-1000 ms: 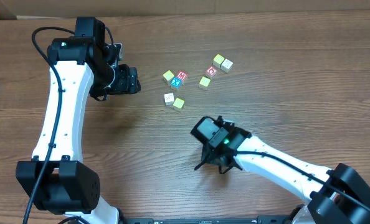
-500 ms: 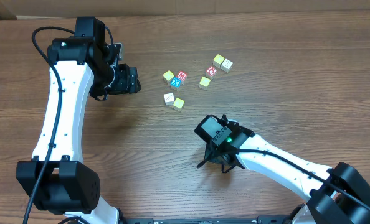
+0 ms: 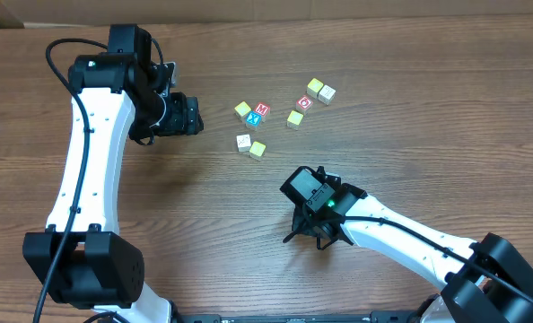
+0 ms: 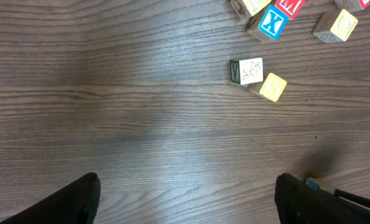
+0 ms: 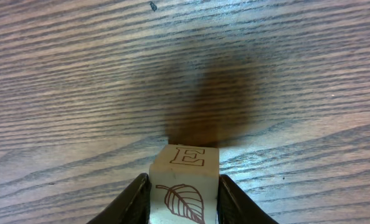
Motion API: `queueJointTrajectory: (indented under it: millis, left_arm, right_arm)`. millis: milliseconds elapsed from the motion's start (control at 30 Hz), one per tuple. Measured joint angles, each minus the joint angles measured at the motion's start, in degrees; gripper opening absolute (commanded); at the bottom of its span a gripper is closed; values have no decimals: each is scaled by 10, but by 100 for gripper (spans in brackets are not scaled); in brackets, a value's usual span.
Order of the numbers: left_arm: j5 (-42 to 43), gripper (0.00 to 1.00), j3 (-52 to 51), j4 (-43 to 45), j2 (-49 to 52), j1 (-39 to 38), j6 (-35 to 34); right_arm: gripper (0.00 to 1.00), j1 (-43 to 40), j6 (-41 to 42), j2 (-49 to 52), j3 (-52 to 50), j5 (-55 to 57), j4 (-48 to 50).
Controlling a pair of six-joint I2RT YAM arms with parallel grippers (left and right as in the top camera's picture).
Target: Flip 3 blocks
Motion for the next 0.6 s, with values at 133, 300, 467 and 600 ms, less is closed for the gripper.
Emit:
queueJointTrajectory:
  millis: [133,300,467,600]
  left_arm:
    - [0,83,0,0,0,0,0]
    - [0,83,0,0,0,0,0]
    - [0,83,0,0,0,0,0]
    - [0,83,0,1,0,0,0]
  right_arm:
    - [47,0,-1,0,0,-2,-1]
    - [55,0,0,0,0,-5,0]
    - [50,0,-7,0,0,-5,2]
    - [46,-8,-26,0,20,6,-57]
